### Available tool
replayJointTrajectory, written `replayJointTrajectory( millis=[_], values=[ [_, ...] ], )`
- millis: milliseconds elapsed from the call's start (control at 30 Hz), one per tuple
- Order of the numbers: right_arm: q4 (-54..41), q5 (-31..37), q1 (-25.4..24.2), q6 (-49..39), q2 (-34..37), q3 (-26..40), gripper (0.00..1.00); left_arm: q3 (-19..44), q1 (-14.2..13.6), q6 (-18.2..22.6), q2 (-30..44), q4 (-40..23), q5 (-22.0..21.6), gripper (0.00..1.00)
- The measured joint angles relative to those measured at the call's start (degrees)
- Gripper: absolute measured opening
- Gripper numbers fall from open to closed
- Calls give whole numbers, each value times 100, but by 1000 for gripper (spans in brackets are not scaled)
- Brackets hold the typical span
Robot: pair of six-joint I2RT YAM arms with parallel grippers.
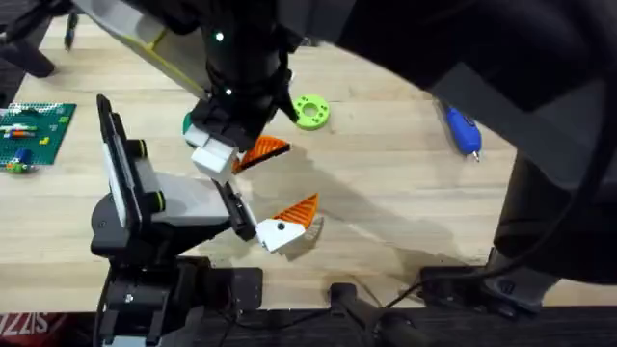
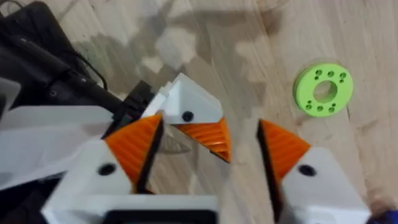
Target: Pick up the gripper from the table and insert it into the empty holder that is missing its gripper. Then pick up a screw, insert it into the mounting hole, and use the screwdriver to tighten it. Finally, clean up the table by picking up the vegetable and placing it into the bucket.
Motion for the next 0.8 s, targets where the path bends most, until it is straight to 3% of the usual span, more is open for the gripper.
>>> replayJointTrajectory(
  millis=[67, 233, 267, 300, 633, 700, 800],
  values=[
    [-8, -24, -51, -4, -18, 43, 981, 0, 0, 4, 0, 2, 2, 985],
    [-24, -135, -188, 23, -94, 65, 993, 0, -2, 20, 0, 1, 9, 963],
    [-73, -173, -321, 28, -201, 65, 993, 0, -2, 24, 0, 0, 23, 781],
    [-94, -176, -383, 50, -249, 65, 993, 0, -2, 22, 0, 0, 26, 703],
    [-749, -193, -1225, 359, -614, 85, 994, 0, -2, 60, 0, -5, 70, 68],
    [-925, -193, -1456, 412, -641, 92, 994, 0, -2, 64, 0, -4, 76, 17],
    [-1055, -194, -1834, 454, -664, 98, 994, 0, -2, 66, 0, -4, 81, 20]
  ],
)
